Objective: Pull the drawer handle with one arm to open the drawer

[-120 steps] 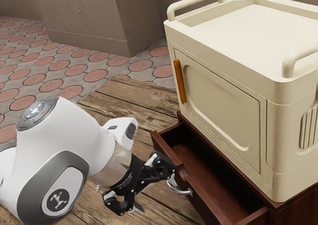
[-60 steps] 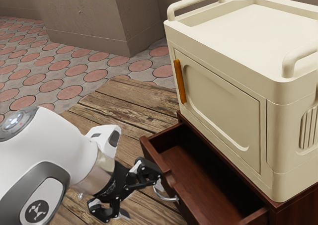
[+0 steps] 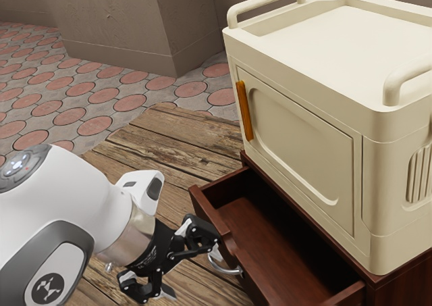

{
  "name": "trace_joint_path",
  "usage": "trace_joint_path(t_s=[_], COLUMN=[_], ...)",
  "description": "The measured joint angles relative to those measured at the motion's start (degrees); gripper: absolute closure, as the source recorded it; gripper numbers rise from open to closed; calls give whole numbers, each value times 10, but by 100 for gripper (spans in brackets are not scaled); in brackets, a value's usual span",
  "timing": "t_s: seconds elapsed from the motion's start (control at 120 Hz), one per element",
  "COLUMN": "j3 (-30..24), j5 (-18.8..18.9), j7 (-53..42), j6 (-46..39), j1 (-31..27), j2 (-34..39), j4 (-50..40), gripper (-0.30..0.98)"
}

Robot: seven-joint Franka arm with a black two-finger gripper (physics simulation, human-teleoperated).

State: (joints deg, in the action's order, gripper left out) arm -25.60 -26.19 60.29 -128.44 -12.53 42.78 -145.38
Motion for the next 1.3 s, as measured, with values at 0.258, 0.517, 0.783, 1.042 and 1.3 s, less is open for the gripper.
trace_joint_path(t_s=[0.258, 0.517, 0.783, 1.042, 1.3], j3=[-1, -1, -1, -1, 4], j5=[-12, -18, -20, -20, -19], j7=[2, 4, 7, 11, 13], j6=[-3, -1, 6, 15, 34], j1=[1, 4, 9, 12, 12], j2=[-2, 2, 23, 36, 41], j4=[3, 1, -13, -18, -18], gripper=[0, 0, 0, 0, 0])
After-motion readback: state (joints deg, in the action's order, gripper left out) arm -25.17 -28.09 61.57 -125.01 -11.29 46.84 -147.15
